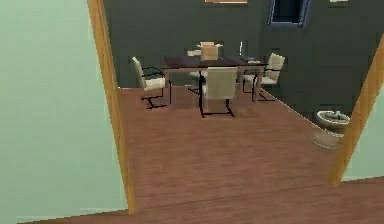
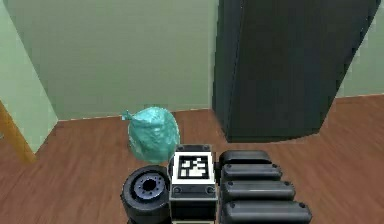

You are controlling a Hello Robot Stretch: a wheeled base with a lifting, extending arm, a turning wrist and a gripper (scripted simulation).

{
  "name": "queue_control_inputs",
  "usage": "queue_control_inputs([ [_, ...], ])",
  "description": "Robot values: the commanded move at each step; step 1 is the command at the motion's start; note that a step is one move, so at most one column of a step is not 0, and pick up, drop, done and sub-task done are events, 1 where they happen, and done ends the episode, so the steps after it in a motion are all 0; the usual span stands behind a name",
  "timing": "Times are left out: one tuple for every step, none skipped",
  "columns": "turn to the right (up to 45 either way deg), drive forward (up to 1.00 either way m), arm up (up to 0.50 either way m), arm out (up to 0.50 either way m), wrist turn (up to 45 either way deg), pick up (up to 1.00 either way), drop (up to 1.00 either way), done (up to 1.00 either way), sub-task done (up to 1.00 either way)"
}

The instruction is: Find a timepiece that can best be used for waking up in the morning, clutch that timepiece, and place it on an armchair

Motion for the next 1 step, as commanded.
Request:
queue_control_inputs([
  [0.0, 1.0, 0.0, 0.0, 0.0, 0.0, 0.0, 0.0, 0.0],
])
